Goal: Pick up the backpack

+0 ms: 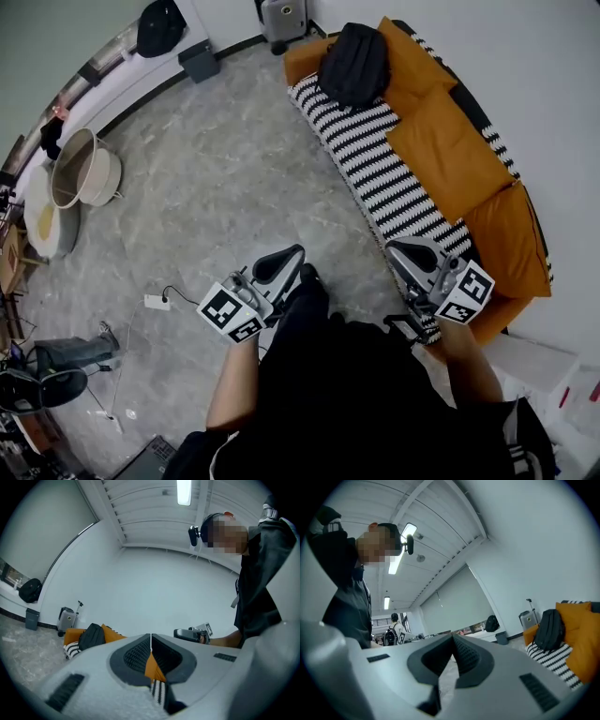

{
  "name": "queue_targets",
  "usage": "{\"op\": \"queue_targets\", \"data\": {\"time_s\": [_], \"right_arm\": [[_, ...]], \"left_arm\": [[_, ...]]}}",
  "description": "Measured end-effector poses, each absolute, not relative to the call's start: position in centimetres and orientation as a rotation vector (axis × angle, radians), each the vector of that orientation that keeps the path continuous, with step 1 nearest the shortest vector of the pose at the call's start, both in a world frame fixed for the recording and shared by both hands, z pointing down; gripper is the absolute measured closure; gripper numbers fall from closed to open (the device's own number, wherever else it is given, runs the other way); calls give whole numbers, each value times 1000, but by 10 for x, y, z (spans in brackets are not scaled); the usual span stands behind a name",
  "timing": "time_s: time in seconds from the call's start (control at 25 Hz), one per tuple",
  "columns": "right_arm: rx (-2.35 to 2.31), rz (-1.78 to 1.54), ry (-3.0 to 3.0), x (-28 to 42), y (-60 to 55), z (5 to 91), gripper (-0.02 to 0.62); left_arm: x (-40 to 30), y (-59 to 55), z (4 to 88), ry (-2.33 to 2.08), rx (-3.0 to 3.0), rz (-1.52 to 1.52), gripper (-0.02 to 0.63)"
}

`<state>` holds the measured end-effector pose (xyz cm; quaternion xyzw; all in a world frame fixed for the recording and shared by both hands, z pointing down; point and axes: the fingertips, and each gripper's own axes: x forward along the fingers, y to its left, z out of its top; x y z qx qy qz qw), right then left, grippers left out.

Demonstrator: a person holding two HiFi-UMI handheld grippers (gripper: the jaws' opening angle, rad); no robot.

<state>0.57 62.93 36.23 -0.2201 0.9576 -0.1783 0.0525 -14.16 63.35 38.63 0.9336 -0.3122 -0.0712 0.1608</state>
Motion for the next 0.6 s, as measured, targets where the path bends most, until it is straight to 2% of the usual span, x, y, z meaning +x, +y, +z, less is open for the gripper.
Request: {"op": "queue_targets", "data": {"time_s": [0.6], "right_arm": [[-825,-464,2919,-38,492,343,569]], "left_arm": [[-219,518,389,-871,2645,-229,578]]}}
